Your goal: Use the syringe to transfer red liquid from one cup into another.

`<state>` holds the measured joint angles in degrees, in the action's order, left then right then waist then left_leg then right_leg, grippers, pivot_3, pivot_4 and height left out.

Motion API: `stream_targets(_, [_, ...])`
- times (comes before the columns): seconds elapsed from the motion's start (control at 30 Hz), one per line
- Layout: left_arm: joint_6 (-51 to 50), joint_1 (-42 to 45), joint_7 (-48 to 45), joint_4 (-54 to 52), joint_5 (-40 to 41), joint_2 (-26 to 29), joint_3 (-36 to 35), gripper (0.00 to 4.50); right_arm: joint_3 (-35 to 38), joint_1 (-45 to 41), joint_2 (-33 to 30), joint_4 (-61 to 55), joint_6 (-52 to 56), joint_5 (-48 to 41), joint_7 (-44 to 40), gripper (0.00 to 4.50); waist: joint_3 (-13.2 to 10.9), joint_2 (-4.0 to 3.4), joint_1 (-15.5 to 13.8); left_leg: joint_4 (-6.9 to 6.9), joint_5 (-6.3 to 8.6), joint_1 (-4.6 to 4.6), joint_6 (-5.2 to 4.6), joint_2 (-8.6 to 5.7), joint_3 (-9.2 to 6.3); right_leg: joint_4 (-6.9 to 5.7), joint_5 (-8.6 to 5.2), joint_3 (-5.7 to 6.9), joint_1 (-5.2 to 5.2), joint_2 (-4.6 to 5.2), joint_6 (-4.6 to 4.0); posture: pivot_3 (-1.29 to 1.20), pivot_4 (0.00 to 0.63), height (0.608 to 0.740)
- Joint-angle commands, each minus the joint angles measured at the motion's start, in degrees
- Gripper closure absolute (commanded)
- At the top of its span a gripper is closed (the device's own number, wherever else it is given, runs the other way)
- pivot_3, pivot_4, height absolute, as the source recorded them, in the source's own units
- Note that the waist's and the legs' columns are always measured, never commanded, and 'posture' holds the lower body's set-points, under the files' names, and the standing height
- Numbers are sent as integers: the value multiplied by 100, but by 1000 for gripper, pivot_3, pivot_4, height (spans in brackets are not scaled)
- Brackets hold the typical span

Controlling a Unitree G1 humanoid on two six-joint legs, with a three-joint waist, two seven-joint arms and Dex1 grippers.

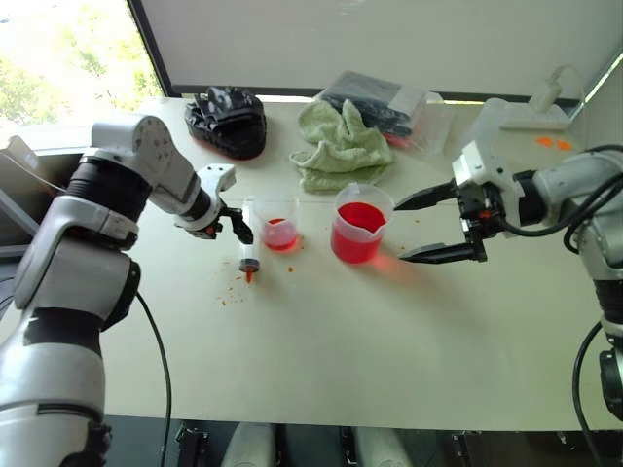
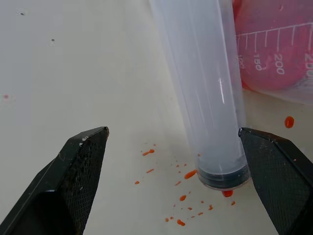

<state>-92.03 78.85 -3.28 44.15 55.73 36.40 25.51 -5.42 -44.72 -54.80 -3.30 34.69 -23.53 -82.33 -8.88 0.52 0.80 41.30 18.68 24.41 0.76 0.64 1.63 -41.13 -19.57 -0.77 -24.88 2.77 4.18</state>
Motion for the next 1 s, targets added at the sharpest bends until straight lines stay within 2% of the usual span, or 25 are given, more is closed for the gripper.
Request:
stream_targets(0.03, [-47, 88, 739, 259, 174, -177, -574, 50, 166, -16, -44, -191, -6, -92, 61, 0, 0, 0, 2, 0, 0, 0, 0, 0, 0, 0, 0, 0, 0, 0, 0, 0, 150, 711])
stream_targets(0.27, [-47, 150, 2056, 792, 238, -624, -1583, 50, 200, 16, -87, -263, 51, -138, 154, 0, 0, 0, 1, 0, 0, 0, 1, 0, 0, -2, 0, 1, -1, -1, 0, 0, 150, 711])
stream_targets(0.5, [-47, 49, 2921, 1003, 429, -636, -1884, 50, 202, 28, -89, -270, 47, -125, 212, 0, 0, 1, 2, 0, -1, 0, 2, -1, 0, -4, 0, 1, -1, -1, 0, 0, 150, 711])
stream_targets(1.0, [-47, -223, 4112, 991, 823, -534, -2410, 50, 97, -69, 64, -91, -135, -30, 304, 0, 1, 1, -2, 2, -3, 1, 5, -2, 0, -5, 0, 2, -1, 0, 1, 0, 150, 711])
